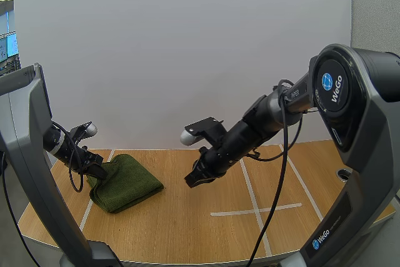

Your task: Fold the towel

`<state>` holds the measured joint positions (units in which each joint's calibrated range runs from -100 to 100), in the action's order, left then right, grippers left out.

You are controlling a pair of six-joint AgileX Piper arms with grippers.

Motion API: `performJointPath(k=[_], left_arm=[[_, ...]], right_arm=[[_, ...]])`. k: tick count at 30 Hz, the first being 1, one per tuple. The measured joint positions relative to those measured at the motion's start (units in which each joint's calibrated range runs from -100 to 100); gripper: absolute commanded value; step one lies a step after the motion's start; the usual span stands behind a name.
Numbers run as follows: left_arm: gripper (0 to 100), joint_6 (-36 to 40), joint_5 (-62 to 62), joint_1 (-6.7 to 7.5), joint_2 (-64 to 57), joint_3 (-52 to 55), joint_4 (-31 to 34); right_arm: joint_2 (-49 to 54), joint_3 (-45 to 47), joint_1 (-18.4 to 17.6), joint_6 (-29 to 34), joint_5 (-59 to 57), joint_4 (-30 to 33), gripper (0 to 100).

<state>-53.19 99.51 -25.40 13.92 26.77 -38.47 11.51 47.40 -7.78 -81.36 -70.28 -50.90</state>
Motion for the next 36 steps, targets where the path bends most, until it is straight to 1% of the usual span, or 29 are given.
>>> performJointPath(k=[1, 2, 8, 12, 16, 22, 26, 28, 29, 31, 32, 33, 34, 35, 36], left_arm=[[97, 0.0, 0.0, 0.0, 0.0, 0.0, 0.0], [100, 0.0, 0.0, 0.0, 0.0, 0.0, 0.0], [100, 0.53, 0.0, 0.0, -1.05, -0.16, -0.34], [100, 1.62, -0.4, 0.0, -7.02, -4.05, -2.29], [100, 2.54, -0.38, 0.0, -12.16, -6.24, -2.66], [100, 4.05, -0.38, 0.0, -16.94, -6.72, -1.77], [91, 5.05, -0.56, -0.06, -17.0, -4.21, -1.39], [85, 5.15, -0.56, -0.06, -17.0, -2.69, -1.25], [80, 4.84, -0.5, -0.06, -17.0, 0.33, -0.98], [55, 4.45, 0.01, -0.06, -17.0, 3.64, -0.95], [42, 4.02, -0.15, -0.06, -17.0, 5.07, -0.96], [29, 3.45, -0.2, -0.06, -17.0, 6.95, -0.96], [11, 3.11, -0.59, -0.06, -17.0, 8.31, -0.96], [0, 2.46, -1.54, -0.06, -17.0, 9.89, -0.96], [0, 1.84, -2.5, -0.06, -17.0, 11.45, -0.96]], right_arm=[[0.0, 0.0, -0.89, 0.0, 1.4, -0.05, 0], [0.0, 0.0, -1.64, -0.1, 3.13, -0.2, 0], [-0.11, -0.3, -3.51, -0.2, 9.2, -0.73, 0], [-2.08, -4.3, -4.83, 0.37, 9.99, -1.18, 0], [-9.56, -11.96, -5.63, 2.32, 8.11, -1.89, 0], [-18.45, -19.39, -5.8, 3.35, 7.55, -2.11, 0], [-24.43, -24.78, -5.8, 4.71, 5.57, -2.5, 0], [-26.6, -27.34, -5.8, 5.18, 3.91, -2.62, 0], [-28.22, -29.54, -5.8, 5.79, 2.96, -2.76, 0], [-30.01, -32.11, -5.8, 6.52, 2.11, -3.08, 0], [-31.49, -34.63, -5.8, 7.46, 1.64, -3.17, 7], [-32.31, -36.01, -5.8, 7.85, 1.45, -3.32, 17], [-33.28, -37.58, -5.8, 8.43, 1.29, -3.32, 31], [-34.17, -38.98, -5.8, 8.99, 0.84, -3.32, 48], [-34.99, -39.99, -5.8, 9.59, 0.67, -3.46, 60]])
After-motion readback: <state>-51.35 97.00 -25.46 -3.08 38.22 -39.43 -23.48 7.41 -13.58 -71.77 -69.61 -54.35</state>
